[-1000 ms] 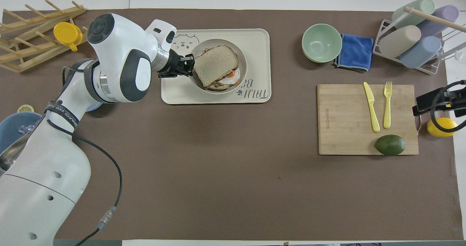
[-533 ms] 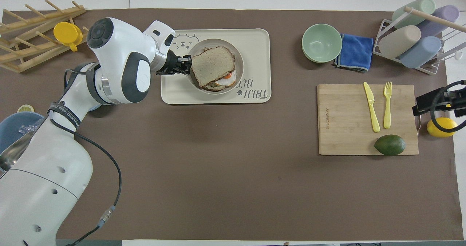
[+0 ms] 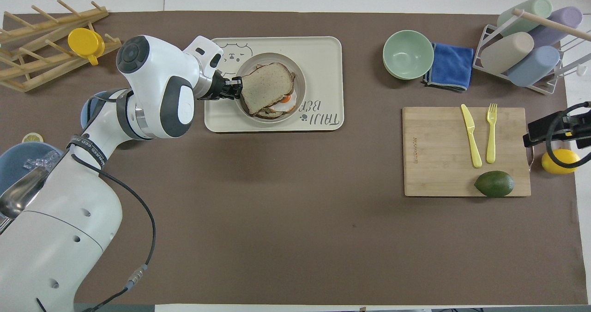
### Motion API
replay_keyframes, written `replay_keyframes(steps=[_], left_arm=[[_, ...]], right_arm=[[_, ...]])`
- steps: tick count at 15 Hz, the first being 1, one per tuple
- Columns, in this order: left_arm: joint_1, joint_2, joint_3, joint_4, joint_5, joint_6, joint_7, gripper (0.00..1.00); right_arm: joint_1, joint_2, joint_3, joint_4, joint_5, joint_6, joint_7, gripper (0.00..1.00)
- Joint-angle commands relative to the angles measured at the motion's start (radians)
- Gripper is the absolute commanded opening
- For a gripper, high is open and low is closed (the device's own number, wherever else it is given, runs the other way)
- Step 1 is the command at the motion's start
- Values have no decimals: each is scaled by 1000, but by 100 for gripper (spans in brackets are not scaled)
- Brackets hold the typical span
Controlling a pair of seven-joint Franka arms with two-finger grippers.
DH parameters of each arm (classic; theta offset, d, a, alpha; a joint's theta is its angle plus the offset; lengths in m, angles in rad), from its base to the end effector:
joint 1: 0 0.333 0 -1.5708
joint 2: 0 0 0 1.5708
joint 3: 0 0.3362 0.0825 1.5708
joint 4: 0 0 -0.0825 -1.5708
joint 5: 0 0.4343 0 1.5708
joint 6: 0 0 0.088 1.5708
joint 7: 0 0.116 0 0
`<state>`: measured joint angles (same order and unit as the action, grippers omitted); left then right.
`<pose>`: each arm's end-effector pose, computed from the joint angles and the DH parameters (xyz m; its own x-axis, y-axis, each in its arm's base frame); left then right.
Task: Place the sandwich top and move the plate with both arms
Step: 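Release the plate and lift the left gripper away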
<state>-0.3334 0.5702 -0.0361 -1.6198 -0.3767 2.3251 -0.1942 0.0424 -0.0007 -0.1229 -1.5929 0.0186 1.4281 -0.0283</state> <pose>0.7033 -0.2783 0.2853 0.9966 0.0777 0.0279 0.0642 -0.9421 0.3293 0.5844 -0.0448 0.6136 0.9855 -0.0485 -0.1628 -0.0529 -0.9983 -0.0233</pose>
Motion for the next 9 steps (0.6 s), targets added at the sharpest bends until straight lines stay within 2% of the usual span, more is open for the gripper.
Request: replay_keyframes(steps=[1, 3, 9], left_arm=[[5, -24, 1, -35, 7, 23, 27, 75], [7, -24, 8, -25, 10, 11, 28, 100], [46, -30, 44, 38, 137, -46, 27, 100]], right_arm=[[-7, -13, 2, -10, 18, -9, -2, 100], [-7, -13, 2, -10, 18, -8, -2, 100], [-7, -13, 2, -10, 18, -8, -2, 100]])
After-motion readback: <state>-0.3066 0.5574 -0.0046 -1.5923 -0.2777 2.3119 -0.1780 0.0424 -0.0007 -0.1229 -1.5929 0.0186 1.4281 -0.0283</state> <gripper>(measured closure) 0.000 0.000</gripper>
